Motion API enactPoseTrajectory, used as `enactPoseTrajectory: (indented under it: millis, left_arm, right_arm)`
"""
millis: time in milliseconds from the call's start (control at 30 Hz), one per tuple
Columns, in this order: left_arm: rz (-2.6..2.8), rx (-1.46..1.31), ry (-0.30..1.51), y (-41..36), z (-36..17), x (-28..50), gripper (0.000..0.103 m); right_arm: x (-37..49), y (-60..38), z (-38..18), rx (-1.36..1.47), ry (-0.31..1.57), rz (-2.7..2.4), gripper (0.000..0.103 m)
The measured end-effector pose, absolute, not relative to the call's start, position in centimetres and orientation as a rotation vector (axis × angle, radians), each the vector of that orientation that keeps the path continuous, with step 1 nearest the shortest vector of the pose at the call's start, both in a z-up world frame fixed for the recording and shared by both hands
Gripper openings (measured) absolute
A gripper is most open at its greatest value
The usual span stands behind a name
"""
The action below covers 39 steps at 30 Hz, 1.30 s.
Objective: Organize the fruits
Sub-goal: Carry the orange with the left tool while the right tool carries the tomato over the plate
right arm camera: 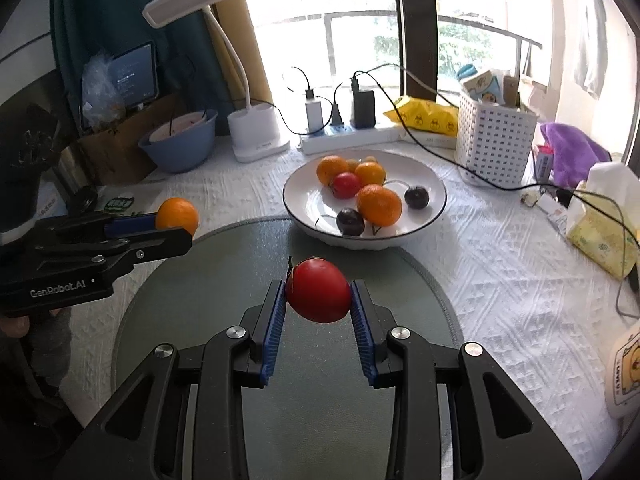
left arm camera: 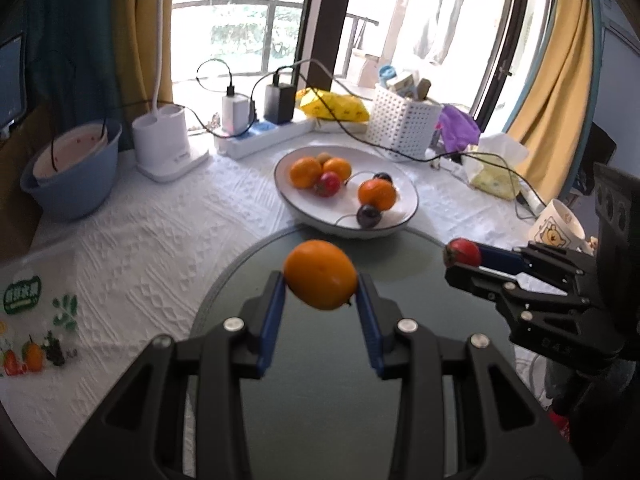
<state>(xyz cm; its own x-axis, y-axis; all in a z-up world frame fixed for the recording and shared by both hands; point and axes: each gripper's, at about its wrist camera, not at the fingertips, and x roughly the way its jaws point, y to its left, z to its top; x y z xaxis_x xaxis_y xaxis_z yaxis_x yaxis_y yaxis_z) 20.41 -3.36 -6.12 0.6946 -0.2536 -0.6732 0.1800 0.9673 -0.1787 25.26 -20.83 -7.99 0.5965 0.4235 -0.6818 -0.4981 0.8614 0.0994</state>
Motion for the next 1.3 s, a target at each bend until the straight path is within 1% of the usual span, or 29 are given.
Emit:
enactPoseTrajectory:
  millis: [333, 700, 1000, 1300]
  left_arm:
    - [-0.244, -0.077, 0.699, -3.9, -2.8, 20.6, 0.037]
    - [-0.248, -0.067, 0.659, -4.2, -0.9, 22.8, 0.037]
    - [-0.259, -0.06, 0.661, -4.5, -1.0, 25.2, 0.037]
    - [-0.277, -0.05, 0.689, -5.0, -2.4, 28.2, 0.037]
  right_arm:
    - [25.9, -21.8, -4.9, -0.112, 0.69, 0.527, 0.035]
    - [28.0, -22.6, -3.0, -0.122, 0.655, 0.518, 0.035]
    - [30.3, -22.8, -2.9, -0.131, 0.655, 0.51, 0.035]
    - [32.8, -22.8, -3.3, -0.141, 0.67, 0.501, 0.035]
